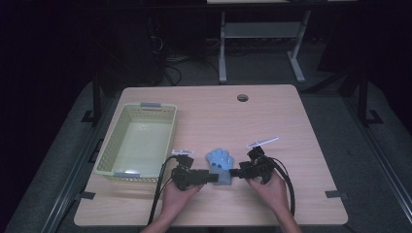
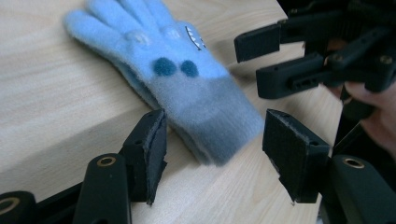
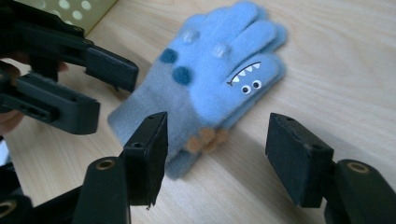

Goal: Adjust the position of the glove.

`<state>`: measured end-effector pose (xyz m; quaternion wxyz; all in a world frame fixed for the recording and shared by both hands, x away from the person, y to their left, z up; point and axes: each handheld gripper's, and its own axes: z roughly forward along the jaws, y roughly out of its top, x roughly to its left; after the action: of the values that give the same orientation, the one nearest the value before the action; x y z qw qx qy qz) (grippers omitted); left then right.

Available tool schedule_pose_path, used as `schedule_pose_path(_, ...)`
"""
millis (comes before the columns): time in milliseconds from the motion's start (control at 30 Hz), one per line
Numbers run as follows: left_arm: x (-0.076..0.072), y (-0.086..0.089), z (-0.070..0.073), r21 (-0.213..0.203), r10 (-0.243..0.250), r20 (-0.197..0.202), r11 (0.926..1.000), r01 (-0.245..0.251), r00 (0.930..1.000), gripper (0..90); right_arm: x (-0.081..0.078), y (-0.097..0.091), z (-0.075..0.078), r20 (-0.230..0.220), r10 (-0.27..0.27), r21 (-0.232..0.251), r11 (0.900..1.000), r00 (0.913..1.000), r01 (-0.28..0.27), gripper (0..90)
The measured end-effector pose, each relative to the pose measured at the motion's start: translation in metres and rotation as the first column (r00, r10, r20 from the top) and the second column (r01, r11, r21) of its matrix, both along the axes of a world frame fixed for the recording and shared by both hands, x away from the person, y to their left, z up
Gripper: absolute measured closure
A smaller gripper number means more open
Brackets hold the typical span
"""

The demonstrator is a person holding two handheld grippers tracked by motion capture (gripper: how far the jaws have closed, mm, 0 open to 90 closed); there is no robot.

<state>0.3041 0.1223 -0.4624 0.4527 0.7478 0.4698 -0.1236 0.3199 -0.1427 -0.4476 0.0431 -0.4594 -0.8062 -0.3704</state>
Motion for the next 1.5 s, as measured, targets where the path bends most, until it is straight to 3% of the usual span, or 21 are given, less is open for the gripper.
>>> schedule_pose_path(233, 0.008, 0.001, -0.006, -0.011, 0.04, -0.07, 0.9991, -0.041, 0.9967, 44.2, 0.002, 0.002, -0.004, -0.052, -0.039, 0.059, 0.9974, 0.9979, 0.042, 41.3)
schedule_pose_path(500, 0.014, 0.0, -0.012, -0.022, 0.047, -0.133, 0.9985, -0.051, 0.99, 47.9, 0.004, 0.01, -0.008, -0.08, -0.054, 0.038, 0.9976, 0.9953, 0.057, 47.6)
schedule_pose_path(767, 0.016, -0.002, -0.013, -0.027, 0.043, -0.143, 0.9985, -0.047, 0.9888, 50.6, 0.004, 0.011, -0.01, -0.094, -0.07, 0.043, 0.9963, 0.9931, 0.074, 50.8)
schedule_pose_path(933, 0.016, -0.004, -0.014, -0.022, 0.041, -0.141, 0.9988, -0.045, 0.9891, 52.6, 0.003, 0.009, -0.016, -0.119, -0.084, 0.075, 0.9928, 0.9894, 0.093, 51.2)
schedule_pose_path(1500, 0.019, -0.011, -0.014, -0.01, 0.026, -0.145, 0.9996, -0.028, 0.989, 57.4, 0.002, 0.009, -0.02, -0.144, -0.091, 0.119, 0.9869, 0.9854, 0.108, 55.3)
